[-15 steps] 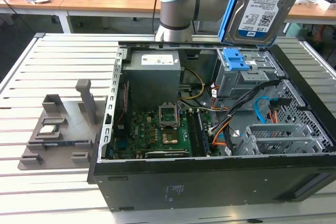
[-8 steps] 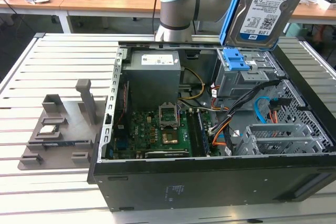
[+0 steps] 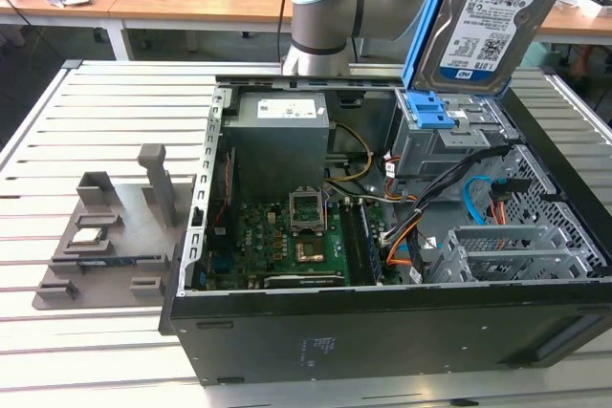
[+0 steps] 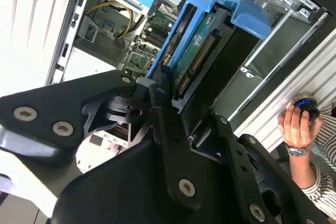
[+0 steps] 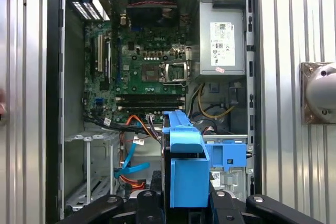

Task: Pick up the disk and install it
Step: 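Pick up the disk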

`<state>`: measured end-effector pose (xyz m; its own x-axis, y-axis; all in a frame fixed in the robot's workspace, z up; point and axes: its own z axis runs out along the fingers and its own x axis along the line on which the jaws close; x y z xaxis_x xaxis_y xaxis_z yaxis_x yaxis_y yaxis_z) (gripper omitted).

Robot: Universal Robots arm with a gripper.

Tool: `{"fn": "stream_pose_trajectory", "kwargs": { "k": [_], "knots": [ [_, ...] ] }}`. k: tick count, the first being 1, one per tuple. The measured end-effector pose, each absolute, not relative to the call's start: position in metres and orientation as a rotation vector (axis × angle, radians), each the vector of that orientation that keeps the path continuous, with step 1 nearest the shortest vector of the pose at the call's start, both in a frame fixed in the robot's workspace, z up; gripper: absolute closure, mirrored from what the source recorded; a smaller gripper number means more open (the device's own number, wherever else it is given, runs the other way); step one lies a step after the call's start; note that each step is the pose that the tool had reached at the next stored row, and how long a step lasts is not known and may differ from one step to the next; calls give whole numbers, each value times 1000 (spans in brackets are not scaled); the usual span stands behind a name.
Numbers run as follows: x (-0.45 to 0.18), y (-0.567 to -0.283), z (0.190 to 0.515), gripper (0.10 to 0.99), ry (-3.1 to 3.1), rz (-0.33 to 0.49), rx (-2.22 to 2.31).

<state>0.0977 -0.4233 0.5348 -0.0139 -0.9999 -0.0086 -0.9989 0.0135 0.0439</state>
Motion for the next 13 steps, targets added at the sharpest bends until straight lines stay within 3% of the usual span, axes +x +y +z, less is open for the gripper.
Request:
{"fn": "stream_pose_trajectory", "kwargs": {
  "k": [13],
  "knots": [
    [98,-456,533,722,-2218,-58,2188]
  ]
}}
